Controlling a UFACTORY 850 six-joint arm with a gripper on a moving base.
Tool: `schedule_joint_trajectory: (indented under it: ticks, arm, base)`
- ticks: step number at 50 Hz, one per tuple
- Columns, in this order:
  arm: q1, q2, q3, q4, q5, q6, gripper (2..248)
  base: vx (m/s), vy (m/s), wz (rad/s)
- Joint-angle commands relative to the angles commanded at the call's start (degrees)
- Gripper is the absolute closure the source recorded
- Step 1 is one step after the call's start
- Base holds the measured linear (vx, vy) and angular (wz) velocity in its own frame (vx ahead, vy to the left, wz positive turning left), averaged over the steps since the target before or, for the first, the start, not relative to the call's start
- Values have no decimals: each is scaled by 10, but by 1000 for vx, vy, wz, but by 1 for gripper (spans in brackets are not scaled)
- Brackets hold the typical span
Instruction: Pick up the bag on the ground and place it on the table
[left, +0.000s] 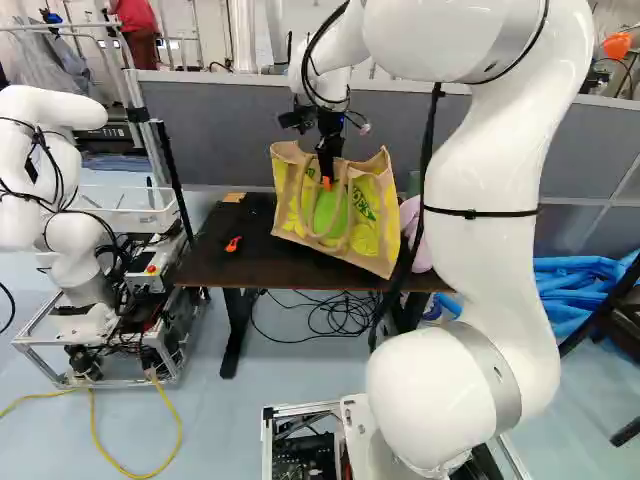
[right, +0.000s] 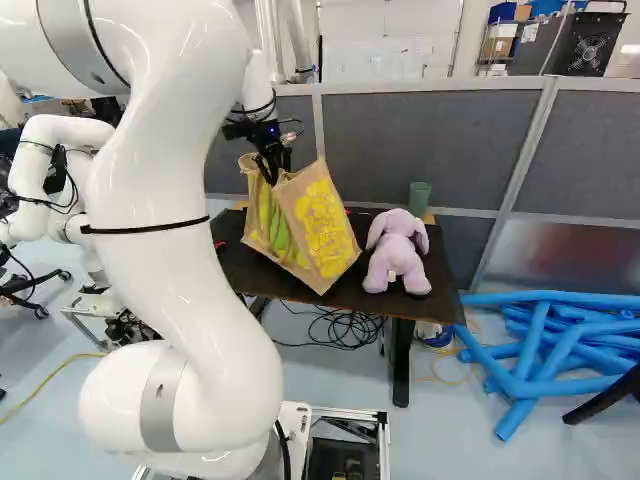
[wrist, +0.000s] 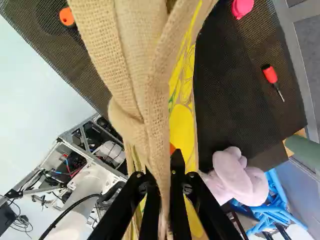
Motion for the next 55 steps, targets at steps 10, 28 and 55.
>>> schedule_joint_trajectory:
  ticks: [10,28,55]
  arm:
    - [9,-14,-3,0,0,0,228]
    - [13,-45,-7,0,0,0,228]
    - [13,-56,-9,0,0,0,228]
  base:
    - [0,0,0]
    - [0,0,0]
    - [0,0,0]
